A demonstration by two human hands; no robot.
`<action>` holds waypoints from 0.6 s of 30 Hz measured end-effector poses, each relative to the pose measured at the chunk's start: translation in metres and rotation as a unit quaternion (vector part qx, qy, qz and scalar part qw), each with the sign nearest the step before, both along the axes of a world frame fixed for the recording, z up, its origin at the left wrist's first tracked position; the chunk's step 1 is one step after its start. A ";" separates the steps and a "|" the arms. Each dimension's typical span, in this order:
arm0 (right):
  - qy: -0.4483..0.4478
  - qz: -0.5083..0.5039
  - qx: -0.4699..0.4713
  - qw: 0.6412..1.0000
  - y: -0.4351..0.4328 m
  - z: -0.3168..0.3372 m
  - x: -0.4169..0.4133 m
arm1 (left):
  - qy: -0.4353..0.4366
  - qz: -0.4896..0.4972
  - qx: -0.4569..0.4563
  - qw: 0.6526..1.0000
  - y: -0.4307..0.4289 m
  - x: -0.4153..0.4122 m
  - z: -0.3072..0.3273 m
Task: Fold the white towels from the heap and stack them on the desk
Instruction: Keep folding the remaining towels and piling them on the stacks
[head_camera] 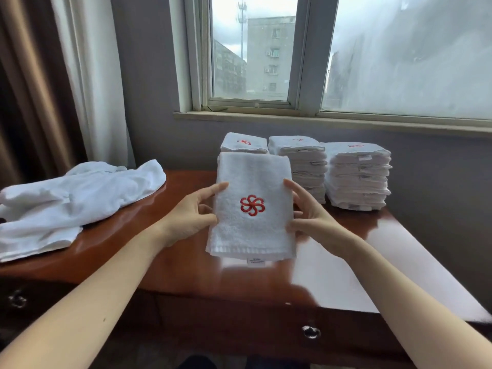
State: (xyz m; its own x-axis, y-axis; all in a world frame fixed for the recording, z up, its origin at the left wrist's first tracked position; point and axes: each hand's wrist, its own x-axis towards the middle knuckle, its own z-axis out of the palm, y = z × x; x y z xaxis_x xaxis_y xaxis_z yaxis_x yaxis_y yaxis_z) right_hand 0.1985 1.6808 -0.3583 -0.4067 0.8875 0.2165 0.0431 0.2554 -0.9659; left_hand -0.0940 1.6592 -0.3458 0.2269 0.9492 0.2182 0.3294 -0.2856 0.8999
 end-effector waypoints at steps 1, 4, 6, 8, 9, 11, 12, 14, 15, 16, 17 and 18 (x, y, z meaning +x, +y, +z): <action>0.010 -0.002 0.012 1.000 0.009 0.008 -0.003 | -0.001 0.009 0.014 1.000 0.008 -0.002 0.008; 0.024 -0.007 0.041 0.999 0.038 0.037 -0.012 | 0.004 0.031 0.063 0.998 0.036 -0.006 0.035; 0.016 -0.018 0.060 0.998 0.061 0.058 -0.020 | -0.001 0.055 0.084 0.995 0.060 -0.006 0.055; 0.006 -0.032 0.073 0.997 0.087 0.080 -0.026 | -0.011 0.077 0.093 0.993 0.086 -0.005 0.077; 0.005 -0.036 0.075 0.997 0.101 0.089 -0.028 | -0.017 0.082 0.094 0.992 0.100 -0.006 0.088; 0.004 -0.039 0.080 0.996 0.128 0.108 -0.031 | -0.019 0.088 0.095 0.991 0.128 -0.005 0.110; 0.005 -0.040 0.082 0.996 0.142 0.116 -0.033 | -0.020 0.093 0.097 0.991 0.141 -0.005 0.121; 0.014 -0.047 0.082 0.995 0.171 0.133 -0.037 | -0.027 0.096 0.098 0.990 0.170 -0.005 0.139; 0.017 -0.055 0.080 0.995 0.185 0.140 -0.039 | -0.029 0.096 0.095 0.990 0.184 -0.004 0.147; 0.018 -0.064 0.077 0.995 0.199 0.147 -0.041 | -0.027 0.098 0.092 0.991 0.197 -0.003 0.153; 0.016 -0.074 0.074 0.994 0.212 0.151 -0.043 | -0.021 0.103 0.088 0.991 0.209 -0.002 0.158; 0.014 -0.082 0.071 0.994 0.224 0.154 -0.044 | -0.016 0.107 0.083 0.991 0.221 -0.001 0.162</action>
